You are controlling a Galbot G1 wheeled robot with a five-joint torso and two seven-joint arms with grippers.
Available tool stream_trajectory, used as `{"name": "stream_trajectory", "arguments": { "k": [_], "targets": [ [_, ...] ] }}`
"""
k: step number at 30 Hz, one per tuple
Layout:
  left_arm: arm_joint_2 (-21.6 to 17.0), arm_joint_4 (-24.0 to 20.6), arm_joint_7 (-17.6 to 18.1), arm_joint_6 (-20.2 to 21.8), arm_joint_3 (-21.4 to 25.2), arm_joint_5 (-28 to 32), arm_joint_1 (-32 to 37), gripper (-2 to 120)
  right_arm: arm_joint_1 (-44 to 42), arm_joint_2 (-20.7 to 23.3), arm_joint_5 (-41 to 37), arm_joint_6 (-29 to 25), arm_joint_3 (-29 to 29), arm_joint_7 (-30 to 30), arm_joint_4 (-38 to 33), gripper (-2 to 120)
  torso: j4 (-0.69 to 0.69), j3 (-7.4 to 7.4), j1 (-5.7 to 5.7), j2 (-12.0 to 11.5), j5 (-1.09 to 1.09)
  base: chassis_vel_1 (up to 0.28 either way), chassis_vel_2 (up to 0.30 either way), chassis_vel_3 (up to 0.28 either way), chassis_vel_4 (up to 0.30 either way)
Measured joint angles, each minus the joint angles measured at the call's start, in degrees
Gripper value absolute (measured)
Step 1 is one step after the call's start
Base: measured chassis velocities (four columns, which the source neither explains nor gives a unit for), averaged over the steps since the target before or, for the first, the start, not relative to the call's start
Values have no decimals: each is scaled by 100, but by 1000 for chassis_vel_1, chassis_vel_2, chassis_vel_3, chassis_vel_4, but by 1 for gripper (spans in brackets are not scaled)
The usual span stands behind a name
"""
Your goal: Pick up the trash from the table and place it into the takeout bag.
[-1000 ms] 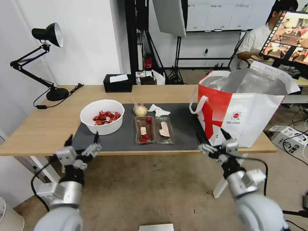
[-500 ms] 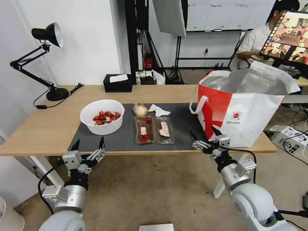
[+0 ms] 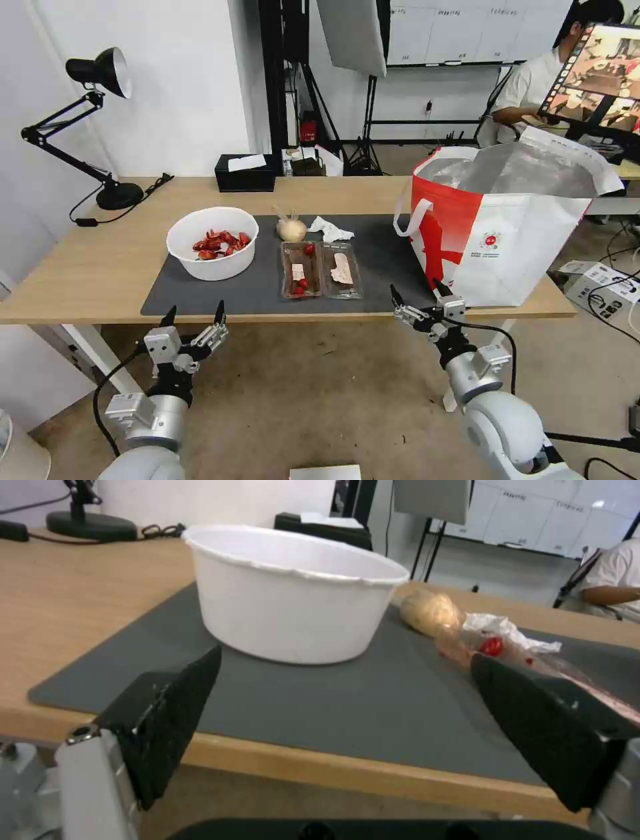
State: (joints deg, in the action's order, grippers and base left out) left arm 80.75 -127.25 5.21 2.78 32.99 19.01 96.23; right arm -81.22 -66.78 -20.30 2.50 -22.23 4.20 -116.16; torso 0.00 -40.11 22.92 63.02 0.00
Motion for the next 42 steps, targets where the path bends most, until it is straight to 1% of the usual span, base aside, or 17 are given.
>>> {"name": "stream_trajectory", "arguments": {
  "k": [16, 20, 24, 26, 27, 28, 30, 31, 33, 34, 35, 36, 37, 38, 39, 41, 42],
  "targets": [
    [30, 128, -65, -59, -49, -12, 29, 100, 3, -72, 175, -123, 198, 2, 118, 100, 0, 0, 0, 0, 0, 0, 0, 0, 0],
    [9, 126, -89, -60, -22, -9, 53, 100, 0, -49, 192, -124, 244, 2, 38, 100, 0, 0, 0, 0, 0, 0, 0, 0, 0],
    [-12, 104, -126, -60, -8, 25, 73, 100, -1, 38, -11, -94, 306, -2, -129, 100, 0, 0, 0, 0, 0, 0, 0, 0, 0],
    [-29, 100, -132, -58, 3, 68, 77, 100, 50, 157, -1003, 179, 446, 34, -442, 100, 0, 0, 0, 0, 0, 0, 0, 0, 0],
    [-29, 100, -132, -58, 3, 68, 77, 100, 50, 157, -1003, 179, 446, 34, -442, 100, 0, 0, 0, 0, 0, 0, 0, 0, 0],
    [-32, 100, -131, -55, 8, 76, 77, 100, 77, 185, -1344, 266, 487, 86, -530, 100, 0, 0, 0, 0, 0, 0, 0, 0, 0],
    [-59, 93, -129, -36, 30, 104, 75, 100, 289, 307, -3116, 663, 638, 496, -930, 100, -1, 0, 0, 0, 0, 0, 0, 0, 0],
    [-59, 93, -129, -36, 30, 104, 75, 100, 289, 307, -3116, 663, 638, 496, -930, 100, -1, 0, 0, 0, 0, 0, 0, 0, 0],
    [-92, 83, -124, -20, 48, 122, 74, 100, 480, 367, -4399, 848, 674, 961, -1134, 100, -1, 0, 0, 0, 0, 0, 0, 0, 0],
    [-123, 74, -119, -7, 58, 135, 72, 100, 607, 390, -5268, 905, 671, 1318, -1229, 100, -1, 0, 0, 0, 0, 0, 0, 0, 0],
    [-123, 74, -119, -7, 58, 135, 72, 100, 607, 390, -5268, 905, 671, 1318, -1229, 100, -1, 0, 0, 0, 0, 0, 0, 0, 0],
    [-135, 72, -118, -2, 62, 139, 70, 100, 644, 394, -5579, 915, 666, 1450, -1256, 100, -1, 0, 0, 0, 0, 0, 0, 0, 0],
    [-159, 69, -112, 14, 72, 144, 69, 100, 731, 393, -6392, 922, 620, 1874, -1324, 100, -1, 0, 0, 0, 0, 0, 0, 0, 0],
    [-168, 68, -109, 21, 78, 146, 69, 100, 788, 374, -6847, 918, 576, 2161, -1362, 100, 0, 0, 0, 0, -1, 0, 0, 0, 0],
    [-168, 68, -109, 21, 78, 146, 69, 100, 788, 374, -6847, 918, 576, 2161, -1362, 100, 0, 0, 0, 0, -1, 0, 0, 0, 0],
    [-171, 62, -101, 41, 99, 147, 82, 100, 896, 320, -7784, 775, 483, 2701, -1429, 100, 0, 0, 0, 0, 0, 0, 0, 0, 0],
    [-171, 62, -101, 41, 99, 147, 82, 100, 896, 320, -7784, 775, 483, 2701, -1429, 100, 0, 0, 0, 0, 0, 0, 0, 0, 0]
  ]
}}
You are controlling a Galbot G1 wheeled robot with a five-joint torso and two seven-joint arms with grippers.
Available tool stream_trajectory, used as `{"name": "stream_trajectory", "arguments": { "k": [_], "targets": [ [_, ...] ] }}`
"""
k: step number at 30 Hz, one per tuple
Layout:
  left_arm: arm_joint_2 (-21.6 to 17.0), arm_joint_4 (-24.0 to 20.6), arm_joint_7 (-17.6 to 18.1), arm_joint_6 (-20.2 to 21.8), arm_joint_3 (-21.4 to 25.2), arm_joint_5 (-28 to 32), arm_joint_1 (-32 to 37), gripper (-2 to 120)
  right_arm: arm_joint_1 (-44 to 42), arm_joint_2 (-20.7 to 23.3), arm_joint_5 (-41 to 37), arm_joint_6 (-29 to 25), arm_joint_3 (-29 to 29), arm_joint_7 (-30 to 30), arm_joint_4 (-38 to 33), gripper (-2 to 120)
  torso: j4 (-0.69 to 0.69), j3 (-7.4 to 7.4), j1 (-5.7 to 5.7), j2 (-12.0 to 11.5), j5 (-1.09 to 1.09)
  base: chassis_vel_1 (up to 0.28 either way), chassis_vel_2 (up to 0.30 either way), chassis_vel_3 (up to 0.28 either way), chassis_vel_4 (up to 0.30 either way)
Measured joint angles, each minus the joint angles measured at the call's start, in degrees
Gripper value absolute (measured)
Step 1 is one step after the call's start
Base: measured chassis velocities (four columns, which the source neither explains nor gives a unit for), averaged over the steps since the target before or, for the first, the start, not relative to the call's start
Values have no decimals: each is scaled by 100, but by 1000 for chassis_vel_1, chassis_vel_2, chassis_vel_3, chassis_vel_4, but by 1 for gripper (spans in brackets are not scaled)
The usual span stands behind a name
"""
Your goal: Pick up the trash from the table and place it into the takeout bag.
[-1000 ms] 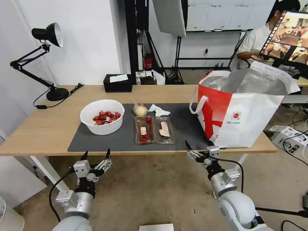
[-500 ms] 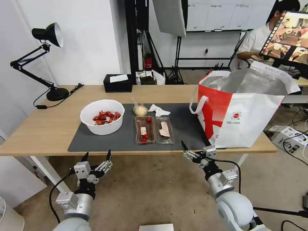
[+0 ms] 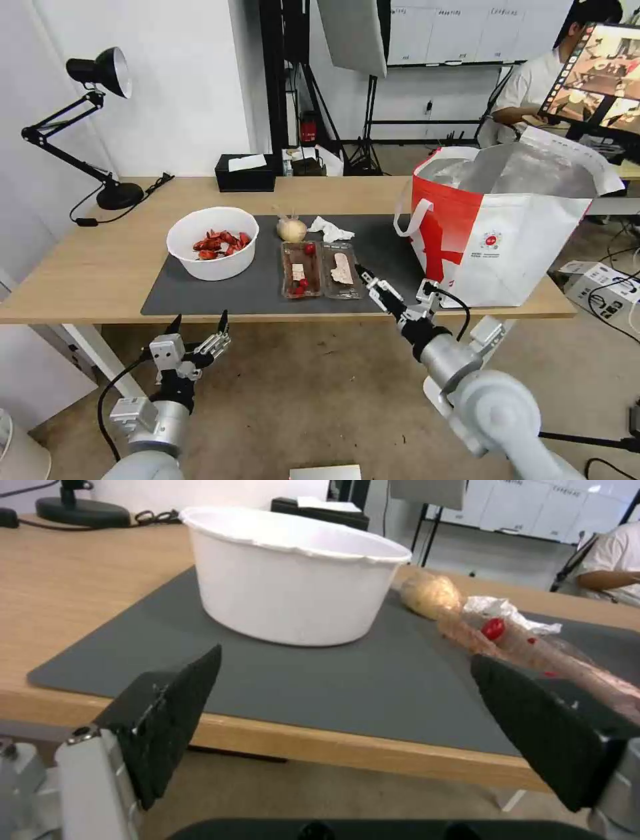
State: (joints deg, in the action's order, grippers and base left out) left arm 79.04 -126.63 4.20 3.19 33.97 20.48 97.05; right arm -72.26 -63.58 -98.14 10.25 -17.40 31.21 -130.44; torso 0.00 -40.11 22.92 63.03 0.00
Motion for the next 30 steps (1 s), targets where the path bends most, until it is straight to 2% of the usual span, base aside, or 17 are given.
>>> {"name": "stream_trajectory", "arguments": {
  "k": [3, 12, 17, 21, 30],
  "targets": [
    [-2, -4, 9, 41, 30, 0, 4, 100, 93, -3, -519, -79, -32, 311, -48, 100, 0, 0, 0, 0, 0, 0, 0, 0, 0],
    [36, -38, 27, 108, 87, 48, 48, 100, 335, -46, -660, -188, 109, 608, 197, 100, 0, 0, 0, 0, 0, 0, 0, 0, 0],
    [27, -38, 47, 128, 142, 83, 45, 100, 464, -147, -608, -236, 235, 632, 300, 100, 0, 0, 0, 0, 0, 0, 0, 0, 0],
    [-25, -18, 52, 136, 181, 108, 84, 100, 637, -276, -205, -303, 471, 841, 420, 100, 0, 0, 0, 0, -1, 0, 0, 0, 0],
    [-43, 41, 53, 146, 169, 137, 123, 100, 795, -498, -4, -334, 633, 1171, 691, 100, 0, 0, 0, 0, -1, 0, 0, 0, 0]
  ]
}}
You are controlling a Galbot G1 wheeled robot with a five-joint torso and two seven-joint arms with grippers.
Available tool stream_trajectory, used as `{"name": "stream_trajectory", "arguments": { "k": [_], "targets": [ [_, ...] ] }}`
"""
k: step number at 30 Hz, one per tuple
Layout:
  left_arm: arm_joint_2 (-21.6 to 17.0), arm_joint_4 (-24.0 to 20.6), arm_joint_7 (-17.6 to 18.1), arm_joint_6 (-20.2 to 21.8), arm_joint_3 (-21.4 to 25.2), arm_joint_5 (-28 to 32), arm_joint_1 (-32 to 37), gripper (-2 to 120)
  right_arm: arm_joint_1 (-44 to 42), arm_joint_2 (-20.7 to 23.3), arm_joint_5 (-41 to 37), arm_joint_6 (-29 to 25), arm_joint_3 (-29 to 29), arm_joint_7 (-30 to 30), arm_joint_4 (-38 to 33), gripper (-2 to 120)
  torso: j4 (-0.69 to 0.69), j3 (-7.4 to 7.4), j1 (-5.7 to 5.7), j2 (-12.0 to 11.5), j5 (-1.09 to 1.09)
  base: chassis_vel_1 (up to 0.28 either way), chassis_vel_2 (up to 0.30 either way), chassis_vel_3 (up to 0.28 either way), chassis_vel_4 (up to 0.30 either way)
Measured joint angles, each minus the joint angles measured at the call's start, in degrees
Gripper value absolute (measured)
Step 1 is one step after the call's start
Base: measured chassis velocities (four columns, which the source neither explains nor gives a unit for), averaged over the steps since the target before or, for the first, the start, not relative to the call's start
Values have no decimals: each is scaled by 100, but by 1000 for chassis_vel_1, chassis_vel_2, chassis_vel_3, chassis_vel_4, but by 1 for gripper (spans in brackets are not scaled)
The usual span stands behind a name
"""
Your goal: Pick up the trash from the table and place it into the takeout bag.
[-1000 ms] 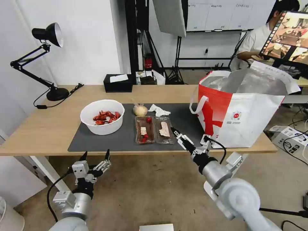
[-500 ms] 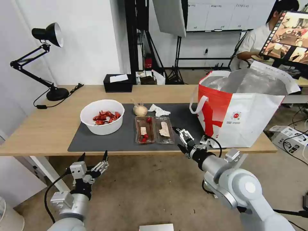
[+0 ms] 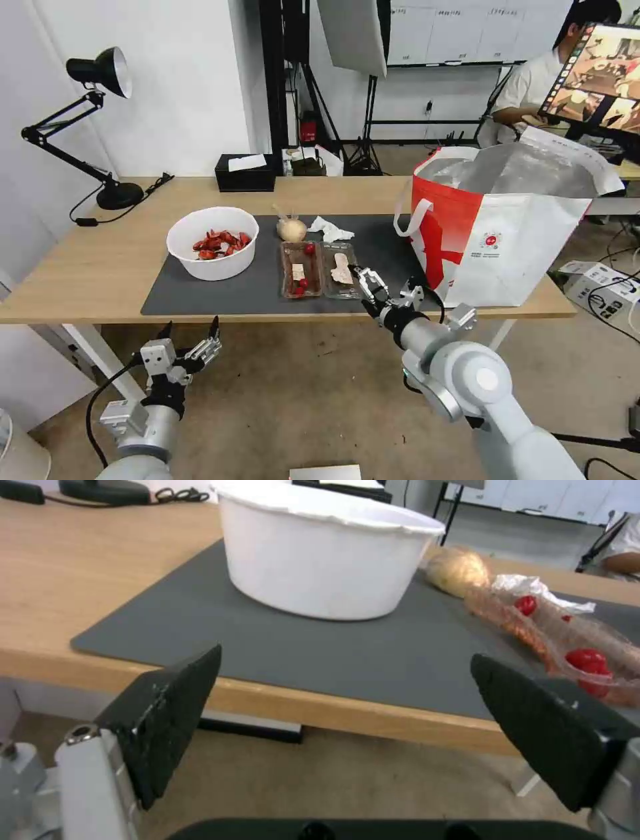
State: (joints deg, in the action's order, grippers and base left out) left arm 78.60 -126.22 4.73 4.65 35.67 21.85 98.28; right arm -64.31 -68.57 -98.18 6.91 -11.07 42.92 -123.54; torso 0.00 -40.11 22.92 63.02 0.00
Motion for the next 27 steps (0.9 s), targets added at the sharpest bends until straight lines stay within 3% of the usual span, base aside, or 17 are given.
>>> {"name": "stream_trajectory", "arguments": {
  "k": [4, 27],
  "targets": [
    [-61, 55, 103, 58, -5, 232, -3, 100, 126, -175, 33, 101, 47, 158, 201, 100, 0, 0, 0, 0, 0, 0, 0, 0, 0],
    [-153, 160, 123, 80, 67, 253, -59, 100, 525, -755, 254, 254, 285, 350, 787, 100, 0, 1, -1, 0, 0, 0, 0, 0, 0]
  ]
}}
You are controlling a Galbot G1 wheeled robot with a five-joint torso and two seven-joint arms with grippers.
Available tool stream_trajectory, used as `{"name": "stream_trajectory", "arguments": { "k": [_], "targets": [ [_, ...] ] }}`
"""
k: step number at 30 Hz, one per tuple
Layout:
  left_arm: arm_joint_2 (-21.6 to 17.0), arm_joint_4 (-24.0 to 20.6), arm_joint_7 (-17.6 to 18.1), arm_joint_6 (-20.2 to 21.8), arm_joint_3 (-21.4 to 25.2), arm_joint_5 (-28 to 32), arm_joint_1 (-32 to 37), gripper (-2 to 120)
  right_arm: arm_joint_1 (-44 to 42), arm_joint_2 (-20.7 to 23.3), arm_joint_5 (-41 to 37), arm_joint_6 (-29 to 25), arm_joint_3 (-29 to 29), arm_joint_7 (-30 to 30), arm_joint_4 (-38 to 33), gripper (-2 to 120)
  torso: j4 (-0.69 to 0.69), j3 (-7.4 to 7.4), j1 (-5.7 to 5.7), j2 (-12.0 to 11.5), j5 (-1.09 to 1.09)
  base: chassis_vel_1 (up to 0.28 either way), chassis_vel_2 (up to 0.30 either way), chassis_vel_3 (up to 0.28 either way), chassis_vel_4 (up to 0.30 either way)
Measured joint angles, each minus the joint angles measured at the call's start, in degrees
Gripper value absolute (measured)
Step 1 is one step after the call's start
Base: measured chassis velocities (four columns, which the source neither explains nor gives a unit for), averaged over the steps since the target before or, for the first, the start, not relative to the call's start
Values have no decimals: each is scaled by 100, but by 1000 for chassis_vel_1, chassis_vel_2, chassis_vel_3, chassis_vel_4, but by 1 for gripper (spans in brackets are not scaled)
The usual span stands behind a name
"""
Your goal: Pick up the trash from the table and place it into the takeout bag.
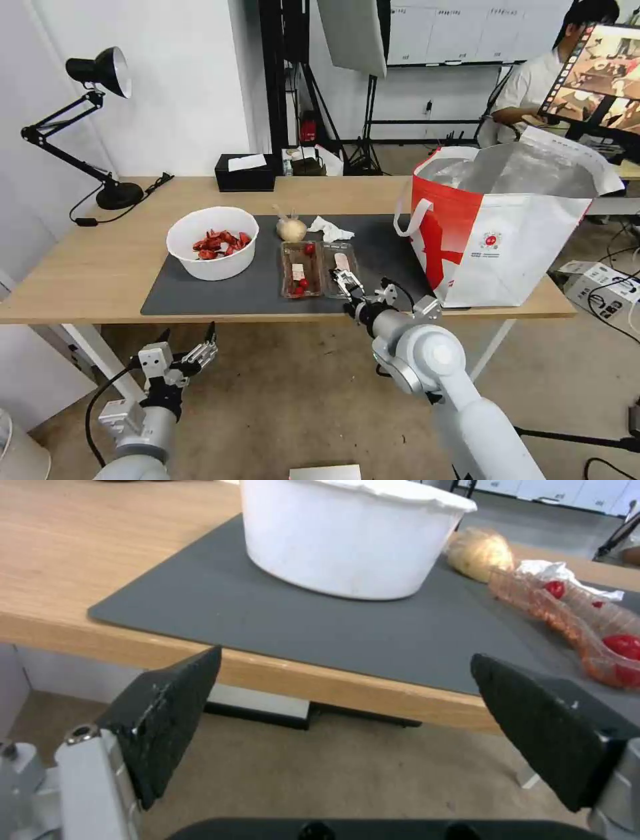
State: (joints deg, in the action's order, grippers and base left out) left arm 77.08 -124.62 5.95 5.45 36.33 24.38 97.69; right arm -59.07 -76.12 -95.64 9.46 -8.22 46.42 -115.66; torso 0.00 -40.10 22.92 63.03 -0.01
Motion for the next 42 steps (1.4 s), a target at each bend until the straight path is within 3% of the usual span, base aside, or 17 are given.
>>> {"name": "stream_trajectory", "arguments": {
  "k": [42],
  "targets": [
    [-45, -22, 16, -16, 44, 3, -10, 100, 272, -294, 123, 5, 27, -37, 315, 100, 0, -1, 0, -1, 1, 0, 0, 0, 0]
  ]
}}
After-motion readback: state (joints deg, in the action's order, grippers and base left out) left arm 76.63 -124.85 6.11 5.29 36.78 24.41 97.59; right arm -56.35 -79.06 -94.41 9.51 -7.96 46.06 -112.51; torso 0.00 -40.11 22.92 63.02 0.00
